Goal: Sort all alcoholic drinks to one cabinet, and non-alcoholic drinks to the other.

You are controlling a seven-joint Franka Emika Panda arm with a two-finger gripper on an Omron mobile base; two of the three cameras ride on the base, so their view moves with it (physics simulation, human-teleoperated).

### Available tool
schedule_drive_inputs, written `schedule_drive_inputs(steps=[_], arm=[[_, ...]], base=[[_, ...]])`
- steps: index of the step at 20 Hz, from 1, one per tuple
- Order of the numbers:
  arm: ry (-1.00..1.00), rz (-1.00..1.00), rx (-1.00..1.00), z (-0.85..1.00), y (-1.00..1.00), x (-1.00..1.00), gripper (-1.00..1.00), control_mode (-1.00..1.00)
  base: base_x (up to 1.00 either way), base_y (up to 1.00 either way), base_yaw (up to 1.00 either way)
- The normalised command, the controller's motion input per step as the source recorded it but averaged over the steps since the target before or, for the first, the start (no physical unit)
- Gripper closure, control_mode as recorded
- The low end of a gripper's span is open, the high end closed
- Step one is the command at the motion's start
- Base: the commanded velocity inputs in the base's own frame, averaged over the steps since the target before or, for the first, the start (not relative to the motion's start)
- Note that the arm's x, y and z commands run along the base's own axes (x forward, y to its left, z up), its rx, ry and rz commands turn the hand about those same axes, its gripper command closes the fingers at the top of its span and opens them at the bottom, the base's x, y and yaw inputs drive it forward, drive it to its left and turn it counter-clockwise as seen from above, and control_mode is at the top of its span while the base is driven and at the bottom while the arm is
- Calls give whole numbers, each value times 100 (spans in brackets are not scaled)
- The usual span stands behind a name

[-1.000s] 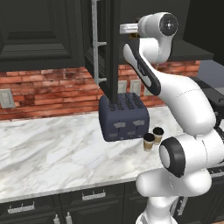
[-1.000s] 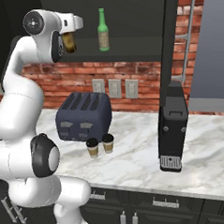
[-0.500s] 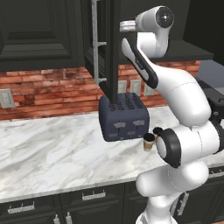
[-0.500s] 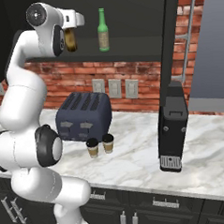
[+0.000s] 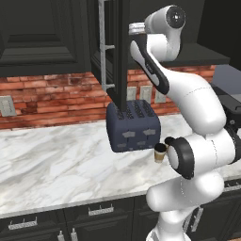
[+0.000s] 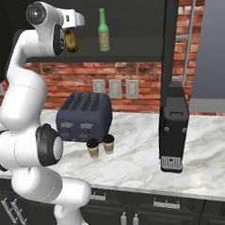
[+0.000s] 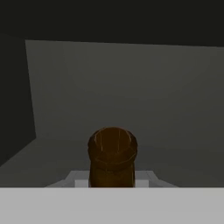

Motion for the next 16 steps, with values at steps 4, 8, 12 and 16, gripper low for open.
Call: schedule_drive_inputs(steps=[4, 8, 12, 16], arm=[[0, 0, -1, -36, 1, 24, 100, -100], [0, 0, 0, -30, 7, 27, 100, -100], [0, 0, 0, -17, 12, 19, 100, -100], [-1, 0, 0, -19, 10, 15, -100, -100]], base=[[0, 0, 0], [0, 0, 0], [0, 0, 0], [0, 0, 0]])
